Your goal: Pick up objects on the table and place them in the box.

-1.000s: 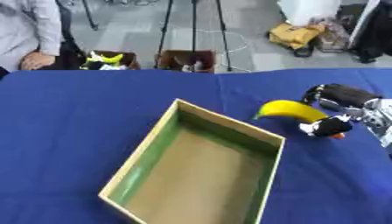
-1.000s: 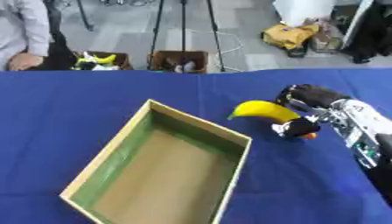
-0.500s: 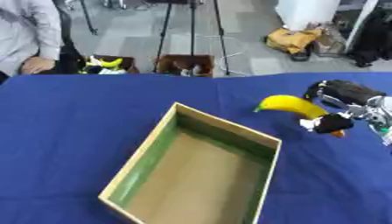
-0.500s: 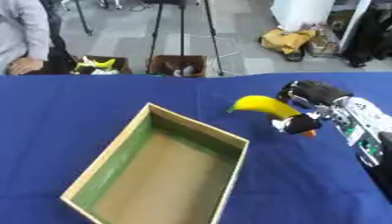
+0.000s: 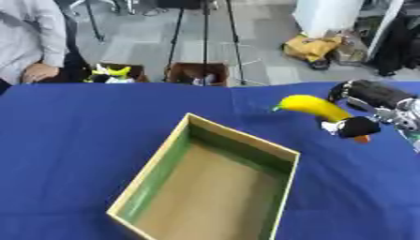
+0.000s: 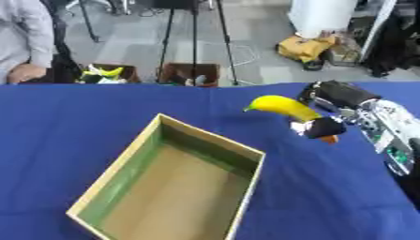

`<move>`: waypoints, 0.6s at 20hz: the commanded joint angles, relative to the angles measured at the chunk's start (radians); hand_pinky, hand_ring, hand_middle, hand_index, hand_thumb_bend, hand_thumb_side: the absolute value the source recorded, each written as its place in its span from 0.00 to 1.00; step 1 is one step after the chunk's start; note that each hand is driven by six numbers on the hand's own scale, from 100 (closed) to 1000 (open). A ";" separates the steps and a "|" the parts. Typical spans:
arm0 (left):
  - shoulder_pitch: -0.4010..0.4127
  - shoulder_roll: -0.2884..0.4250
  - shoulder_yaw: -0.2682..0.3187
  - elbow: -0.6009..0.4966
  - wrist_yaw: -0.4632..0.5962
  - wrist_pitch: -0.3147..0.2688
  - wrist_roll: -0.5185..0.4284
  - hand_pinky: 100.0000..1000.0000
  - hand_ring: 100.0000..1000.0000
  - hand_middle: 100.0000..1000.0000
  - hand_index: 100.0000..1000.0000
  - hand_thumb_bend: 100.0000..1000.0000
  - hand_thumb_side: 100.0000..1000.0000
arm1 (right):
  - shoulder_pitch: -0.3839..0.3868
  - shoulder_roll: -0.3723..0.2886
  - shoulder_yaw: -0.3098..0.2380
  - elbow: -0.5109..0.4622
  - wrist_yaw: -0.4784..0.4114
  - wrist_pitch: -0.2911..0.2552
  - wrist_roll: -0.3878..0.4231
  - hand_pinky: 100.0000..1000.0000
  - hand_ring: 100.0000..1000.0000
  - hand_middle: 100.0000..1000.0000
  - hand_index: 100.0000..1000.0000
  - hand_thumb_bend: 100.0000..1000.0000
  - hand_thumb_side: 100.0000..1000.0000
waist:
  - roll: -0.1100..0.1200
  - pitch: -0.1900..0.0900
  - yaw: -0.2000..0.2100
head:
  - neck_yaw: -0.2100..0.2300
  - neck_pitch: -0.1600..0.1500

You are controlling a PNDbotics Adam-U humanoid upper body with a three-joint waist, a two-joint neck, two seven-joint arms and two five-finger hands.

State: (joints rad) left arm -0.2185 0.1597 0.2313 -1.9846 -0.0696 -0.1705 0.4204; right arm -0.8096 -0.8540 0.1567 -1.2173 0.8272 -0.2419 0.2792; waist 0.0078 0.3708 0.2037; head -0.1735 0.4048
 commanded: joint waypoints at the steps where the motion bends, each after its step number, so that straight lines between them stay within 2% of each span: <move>1: -0.004 0.032 0.003 -0.015 0.004 0.003 0.001 0.14 0.36 0.37 0.58 0.00 0.99 | -0.019 -0.047 -0.005 -0.037 -0.015 0.003 -0.003 0.69 0.72 0.53 0.62 0.00 0.71 | -0.004 -0.031 -0.002 | 0.003 0.005; 4: -0.004 0.036 0.003 -0.015 0.007 0.004 0.002 0.14 0.36 0.37 0.58 0.00 1.00 | -0.018 -0.051 -0.005 -0.057 -0.026 0.008 0.003 0.69 0.73 0.53 0.62 0.00 0.75 | -0.007 -0.041 -0.004 | 0.004 0.009; 5: -0.004 0.038 0.003 -0.015 0.008 0.005 0.002 0.14 0.36 0.37 0.58 0.00 0.99 | -0.017 -0.052 -0.004 -0.064 -0.029 0.010 0.007 0.69 0.73 0.53 0.62 0.00 0.72 | -0.009 -0.044 -0.005 | 0.004 0.009; 10: -0.005 0.046 0.004 -0.015 0.013 0.007 0.004 0.14 0.36 0.37 0.58 0.00 0.99 | -0.015 -0.061 0.002 -0.107 -0.039 0.019 0.024 0.68 0.73 0.53 0.62 0.00 0.75 | -0.015 -0.063 -0.009 | 0.006 0.013; 11: -0.005 0.048 0.004 -0.015 0.014 0.008 0.004 0.14 0.36 0.37 0.58 0.00 1.00 | -0.014 -0.062 0.005 -0.115 -0.043 0.020 0.027 0.68 0.73 0.53 0.62 0.00 0.78 | -0.016 -0.066 -0.010 | 0.006 0.014; 12: -0.005 0.049 0.004 -0.015 0.015 0.009 0.004 0.14 0.36 0.37 0.58 0.00 0.99 | -0.013 -0.063 0.007 -0.123 -0.049 0.021 0.030 0.68 0.73 0.53 0.62 0.00 0.75 | -0.018 -0.070 -0.010 | 0.006 0.015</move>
State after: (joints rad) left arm -0.2186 0.1781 0.2314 -1.9846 -0.0572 -0.1656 0.4243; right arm -0.8090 -0.8732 0.1691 -1.3137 0.7932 -0.2218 0.3050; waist -0.0110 0.3218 0.1959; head -0.1695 0.4166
